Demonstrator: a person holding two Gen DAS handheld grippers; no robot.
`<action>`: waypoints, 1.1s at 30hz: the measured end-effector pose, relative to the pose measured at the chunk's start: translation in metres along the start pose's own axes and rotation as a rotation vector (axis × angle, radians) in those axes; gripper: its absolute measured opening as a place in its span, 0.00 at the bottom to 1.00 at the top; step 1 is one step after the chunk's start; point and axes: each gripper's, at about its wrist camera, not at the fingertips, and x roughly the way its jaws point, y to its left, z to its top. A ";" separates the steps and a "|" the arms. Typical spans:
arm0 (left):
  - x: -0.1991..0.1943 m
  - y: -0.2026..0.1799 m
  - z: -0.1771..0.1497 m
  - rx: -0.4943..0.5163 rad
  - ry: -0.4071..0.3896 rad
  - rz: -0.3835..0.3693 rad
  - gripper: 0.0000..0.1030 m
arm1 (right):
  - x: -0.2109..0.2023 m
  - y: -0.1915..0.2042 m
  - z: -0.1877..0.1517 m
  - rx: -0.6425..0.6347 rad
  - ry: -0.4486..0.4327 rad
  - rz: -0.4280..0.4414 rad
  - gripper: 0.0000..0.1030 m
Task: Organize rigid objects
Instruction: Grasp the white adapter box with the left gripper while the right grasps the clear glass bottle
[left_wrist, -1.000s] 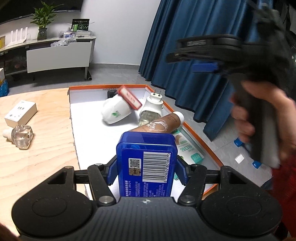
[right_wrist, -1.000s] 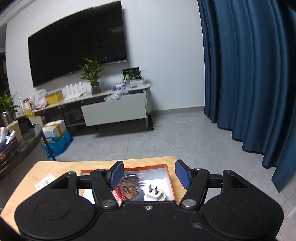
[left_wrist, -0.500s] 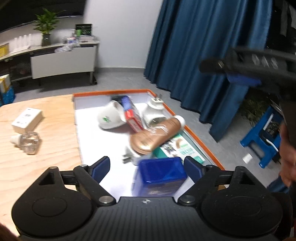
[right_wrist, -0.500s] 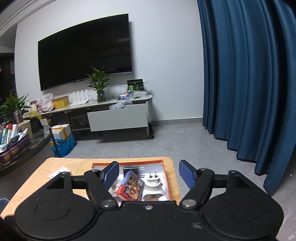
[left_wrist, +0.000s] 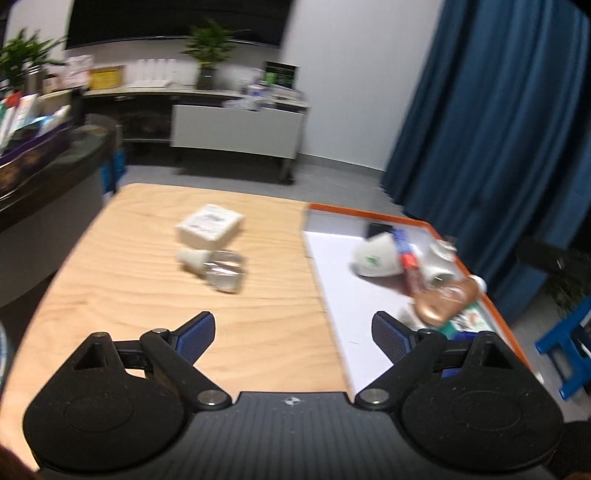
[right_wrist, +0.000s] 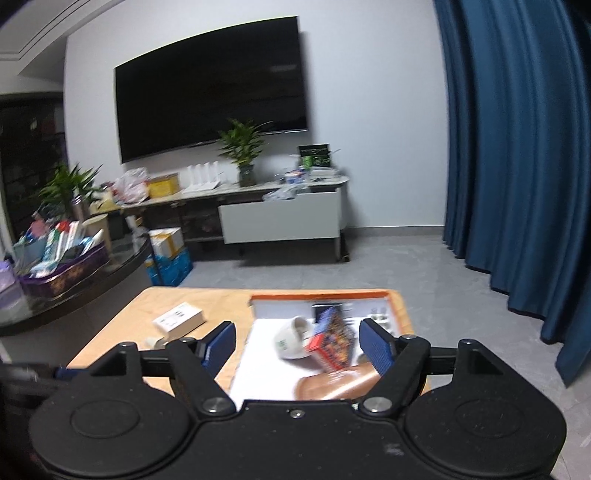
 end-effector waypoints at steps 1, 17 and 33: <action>-0.002 0.007 0.001 -0.011 -0.002 0.010 0.92 | 0.002 0.005 0.000 -0.007 0.007 0.011 0.85; 0.059 0.058 0.044 0.065 0.019 0.086 0.95 | 0.044 0.056 -0.021 -0.097 0.102 0.136 0.85; 0.184 0.063 0.085 0.269 0.144 0.077 0.92 | 0.102 0.088 -0.022 -0.176 0.203 0.224 0.85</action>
